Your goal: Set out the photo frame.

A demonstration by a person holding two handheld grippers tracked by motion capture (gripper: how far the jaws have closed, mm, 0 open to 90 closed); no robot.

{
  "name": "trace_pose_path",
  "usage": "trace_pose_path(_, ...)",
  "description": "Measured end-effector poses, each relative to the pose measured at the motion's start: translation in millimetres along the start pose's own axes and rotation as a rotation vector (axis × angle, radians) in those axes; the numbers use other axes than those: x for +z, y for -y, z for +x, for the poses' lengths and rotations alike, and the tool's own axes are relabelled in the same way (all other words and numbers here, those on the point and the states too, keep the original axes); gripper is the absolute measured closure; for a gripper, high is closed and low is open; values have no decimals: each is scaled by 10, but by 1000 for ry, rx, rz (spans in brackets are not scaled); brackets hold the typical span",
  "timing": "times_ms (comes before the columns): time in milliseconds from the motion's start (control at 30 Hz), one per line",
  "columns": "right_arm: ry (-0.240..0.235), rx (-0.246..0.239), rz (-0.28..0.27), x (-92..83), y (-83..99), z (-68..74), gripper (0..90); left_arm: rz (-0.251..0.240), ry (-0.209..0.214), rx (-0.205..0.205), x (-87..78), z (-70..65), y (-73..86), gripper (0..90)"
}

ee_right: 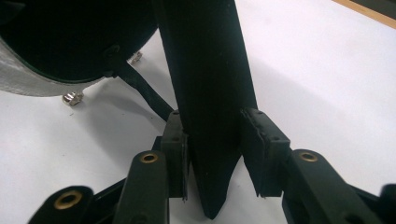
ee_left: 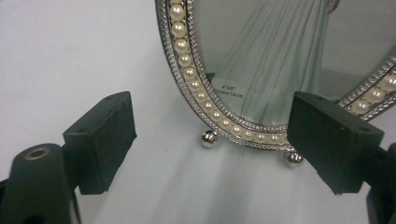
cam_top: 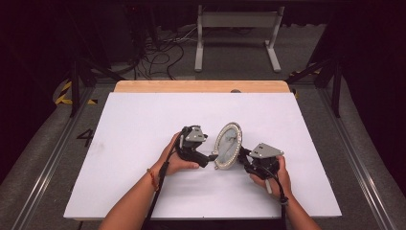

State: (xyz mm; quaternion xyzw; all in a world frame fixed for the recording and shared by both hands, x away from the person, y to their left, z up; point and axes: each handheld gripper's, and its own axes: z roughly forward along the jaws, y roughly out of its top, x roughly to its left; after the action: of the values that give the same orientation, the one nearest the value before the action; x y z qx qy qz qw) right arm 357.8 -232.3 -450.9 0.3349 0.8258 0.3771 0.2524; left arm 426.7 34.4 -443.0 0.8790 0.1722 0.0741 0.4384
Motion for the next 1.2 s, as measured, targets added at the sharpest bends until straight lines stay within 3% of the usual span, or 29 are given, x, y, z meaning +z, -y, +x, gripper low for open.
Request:
trace_pose_path(133, -28, -30, -2, 52, -26, -93, 640, -4, 49, -37, 58, 79, 18, 131)
trace_pose_path(233, -39, -30, 5, 94, -47, -154, 629, 12, 51, -42, 84, 99, -24, 115)
trace_pose_path(367, -23, 12, 17, 127, -26, -165, 524, 5, 49, -31, 94, 96, -53, 116)
trace_pose_path(400, -10, 20, 16, 110, -22, -155, 487, 9, 50, -11, 106, 80, -65, 116)
trace_pose_path(567, -19, 41, -15, -78, -9, -65, 468, 20, 41, 4, 108, 76, -67, 120)
trace_pose_path(633, -29, 24, -19, -180, -17, 8, 487, 7, 34, 6, 97, 82, -69, 126)
trace_pose_path(733, -61, 27, -31, -259, -29, 64, 508, 7, 7, 15, 81, 82, -74, 138)
trace_pose_path(767, -76, 24, -49, -360, -58, 143, 529, -12, 2, 8, 59, 92, -77, 146)
trace_pose_path(833, -122, 47, -84, -432, -95, 204, 526, -10, -5, 8, 57, 94, -80, 149)
trace_pose_path(900, -136, 55, -100, -470, -146, 262, 500, -5, -13, 9, 61, 97, -78, 149)
trace_pose_path(933, -157, 66, -106, -473, -171, 284, 485, -1, -13, 7, 63, 96, -76, 148)
trace_pose_path(1167, -142, 105, -98, -356, -270, 342, 508, 0, -31, 1, 68, 96, -73, 147)
trace_pose_path(1200, -132, 131, -100, -316, -280, 344, 534, 0, -37, 8, 68, 110, -72, 150)
